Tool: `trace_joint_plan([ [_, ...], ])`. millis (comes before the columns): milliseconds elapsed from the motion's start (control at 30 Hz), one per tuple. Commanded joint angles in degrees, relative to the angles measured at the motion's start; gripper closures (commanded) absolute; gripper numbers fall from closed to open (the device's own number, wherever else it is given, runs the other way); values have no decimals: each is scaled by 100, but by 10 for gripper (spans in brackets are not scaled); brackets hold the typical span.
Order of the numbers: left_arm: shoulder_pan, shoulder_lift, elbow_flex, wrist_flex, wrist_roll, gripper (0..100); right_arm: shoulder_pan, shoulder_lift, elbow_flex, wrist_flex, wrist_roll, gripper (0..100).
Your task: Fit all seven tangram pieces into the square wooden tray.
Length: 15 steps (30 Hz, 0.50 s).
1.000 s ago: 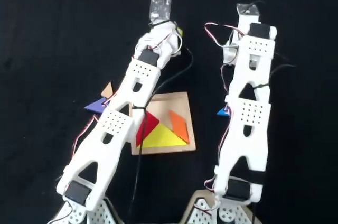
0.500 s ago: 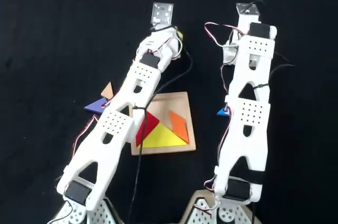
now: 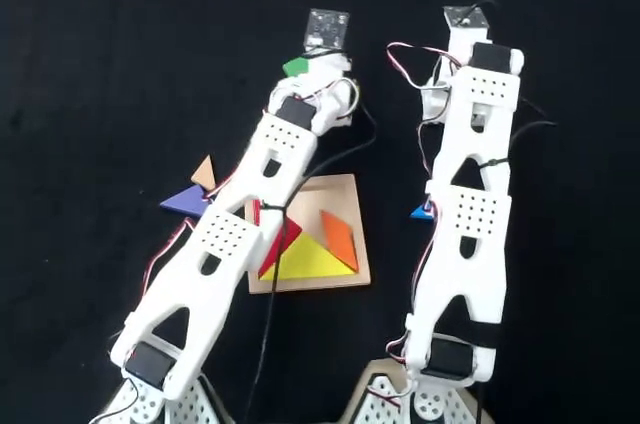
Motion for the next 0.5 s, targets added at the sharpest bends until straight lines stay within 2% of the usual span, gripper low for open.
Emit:
trace_joint_plan([
  [0, 101, -519, -295, 176, -651, 954, -132, -48, -251, 62, 105, 987],
  [467, 136, -1319, -295, 879, -668, 961, -105, -48, -277, 62, 105, 987],
])
